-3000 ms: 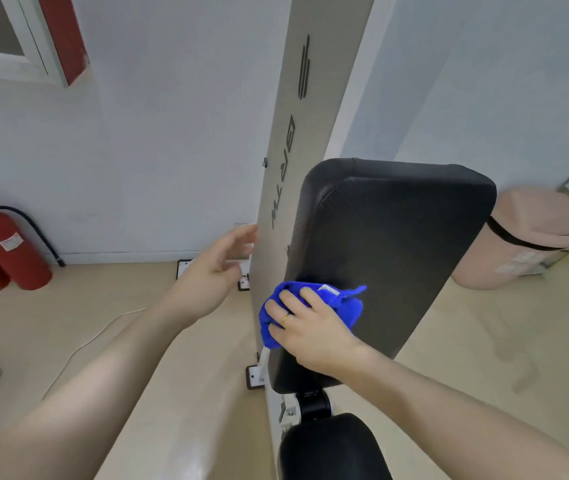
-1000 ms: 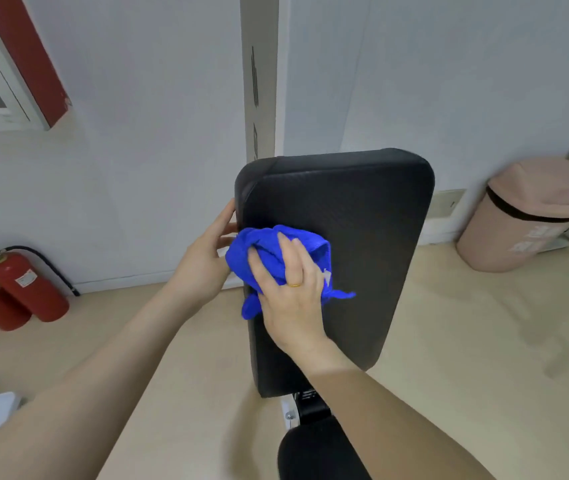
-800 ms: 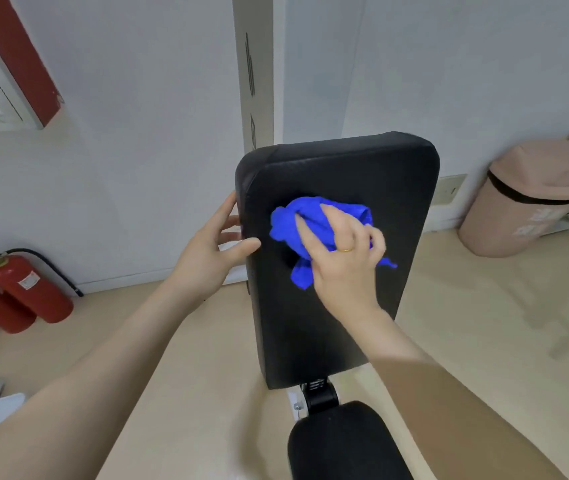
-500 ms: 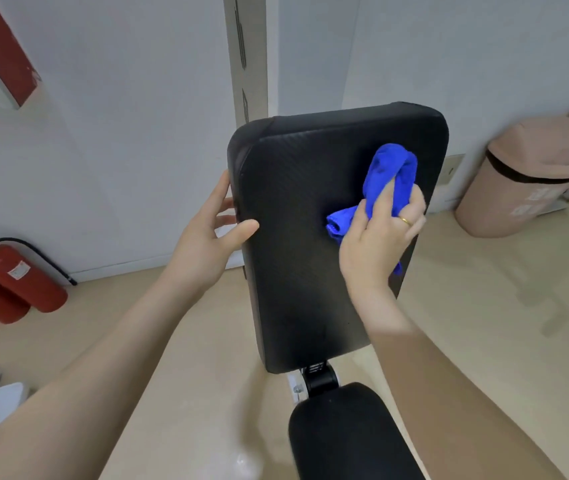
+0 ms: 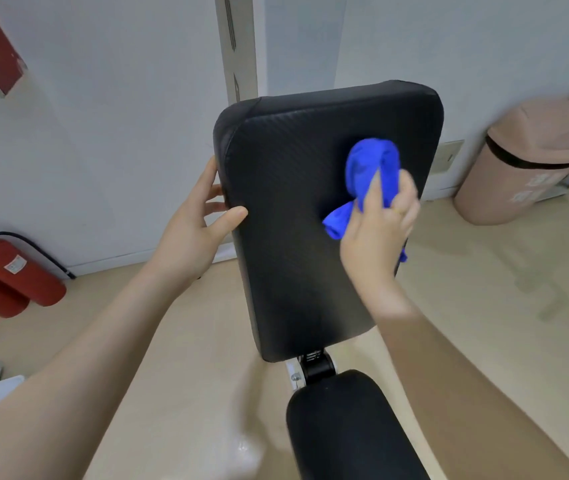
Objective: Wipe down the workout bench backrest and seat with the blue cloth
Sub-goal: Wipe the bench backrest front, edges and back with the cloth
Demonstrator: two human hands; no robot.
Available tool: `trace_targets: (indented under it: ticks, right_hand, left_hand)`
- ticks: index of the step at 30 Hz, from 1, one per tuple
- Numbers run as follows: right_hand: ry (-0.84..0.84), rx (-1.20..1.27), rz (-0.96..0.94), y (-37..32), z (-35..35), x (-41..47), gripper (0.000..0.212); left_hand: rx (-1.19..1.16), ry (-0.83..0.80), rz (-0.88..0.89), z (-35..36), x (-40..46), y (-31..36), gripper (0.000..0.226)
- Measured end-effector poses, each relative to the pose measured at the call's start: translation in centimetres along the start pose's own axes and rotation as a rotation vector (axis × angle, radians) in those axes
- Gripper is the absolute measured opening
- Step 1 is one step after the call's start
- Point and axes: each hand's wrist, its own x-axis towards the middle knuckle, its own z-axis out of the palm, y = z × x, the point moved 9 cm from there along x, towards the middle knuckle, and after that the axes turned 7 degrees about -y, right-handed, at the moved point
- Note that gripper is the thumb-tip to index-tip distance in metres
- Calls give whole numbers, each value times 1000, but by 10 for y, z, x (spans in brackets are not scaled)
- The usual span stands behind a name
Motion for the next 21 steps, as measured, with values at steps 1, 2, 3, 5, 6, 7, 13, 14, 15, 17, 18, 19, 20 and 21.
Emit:
trace_targets:
  ticks: [1, 2, 3, 5, 6, 7, 13, 14, 15, 17, 18, 19, 20, 21]
  right_hand:
    - [-11, 1, 57, 8, -3, 9, 51]
    - [-13, 1, 103, 12, -3, 14, 51]
    - [0, -2, 139, 10, -1, 14, 51]
    - [41, -20, 177, -1, 4, 1, 52]
    - [46, -27, 153, -11, 9, -11, 54]
    - [34, -35, 95, -24, 15, -26, 54]
    - [-304, -38, -365, -94, 69, -131, 81]
    - [-338, -30, -414, -92, 69, -131, 85]
    - [-351, -24, -458, -86, 67, -126, 86]
    - [-310, -1, -467, -67, 52, -104, 85]
    - [-268, 10, -399, -52, 43, -88, 83]
    - [-216, 12, -290, -33, 33, -69, 80]
    - [-172, 12, -166, -11, 24, -50, 77]
    - [-148, 9, -42, 11, 16, -33, 73]
  left_hand:
    - [11, 1, 5, 1, 0, 2, 62]
    - [22, 2, 13, 1, 0, 3, 62]
    - [27, 2, 19, 2, 0, 3, 62]
    - [16, 2, 17, 2, 1, 2, 63]
    - [5, 4, 16, 2, 2, 1, 63]
    - [-13, 6, 15, 1, 2, -1, 63]
    - [-78, -9, 24, 9, -6, -7, 66]
    - [-77, 1, 11, 13, -9, -10, 64]
    - [-96, 20, -15, 15, -13, -16, 64]
    - [-172, 44, -82, 20, -22, -33, 67]
    - [-203, 40, -113, 23, -26, -41, 68]
    - [-226, 24, -144, 28, -29, -50, 67]
    - [-233, -1, -164, 34, -32, -56, 66]
    - [-222, -29, -170, 41, -34, -60, 64]
